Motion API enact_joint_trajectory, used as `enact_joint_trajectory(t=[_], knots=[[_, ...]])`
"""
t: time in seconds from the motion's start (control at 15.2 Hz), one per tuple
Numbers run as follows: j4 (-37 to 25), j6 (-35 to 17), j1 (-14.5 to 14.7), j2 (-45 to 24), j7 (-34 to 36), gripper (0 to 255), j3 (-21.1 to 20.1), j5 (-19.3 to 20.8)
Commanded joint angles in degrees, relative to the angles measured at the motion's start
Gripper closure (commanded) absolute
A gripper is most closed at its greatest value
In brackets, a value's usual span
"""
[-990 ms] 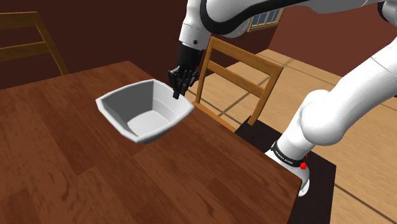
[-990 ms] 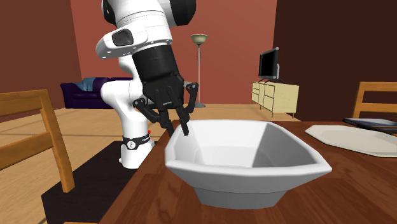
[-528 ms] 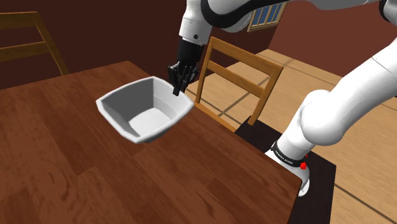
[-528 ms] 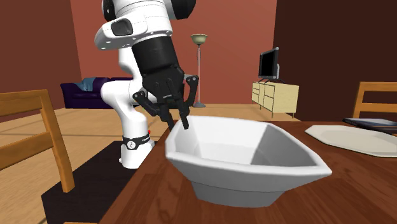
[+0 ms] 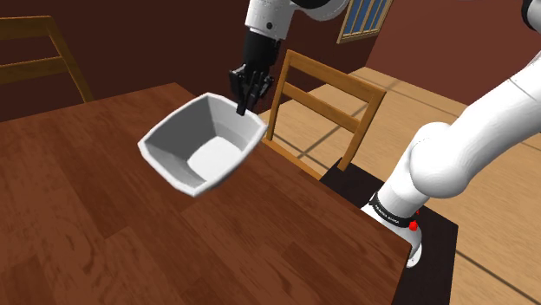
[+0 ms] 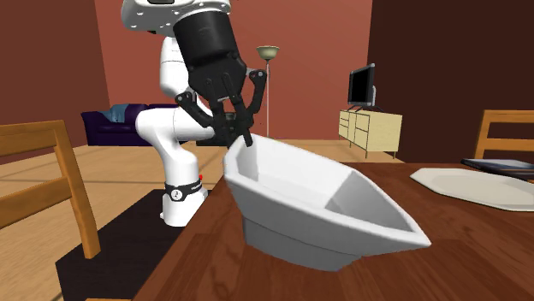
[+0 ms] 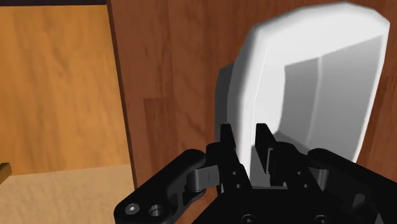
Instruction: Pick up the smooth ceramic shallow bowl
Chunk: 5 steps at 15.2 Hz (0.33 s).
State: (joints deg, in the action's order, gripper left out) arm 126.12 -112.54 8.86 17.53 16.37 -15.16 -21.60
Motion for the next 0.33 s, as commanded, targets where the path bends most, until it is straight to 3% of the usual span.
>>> enact_joint_trajectory(t=[0.0, 0.26], knots=[[-1.03, 1.44, -0.04, 0.52, 0.36, 255, 0.15, 0.11], [-2.49, 3.04, -0.11, 0.70, 0.78, 255, 0.30, 0.32]])
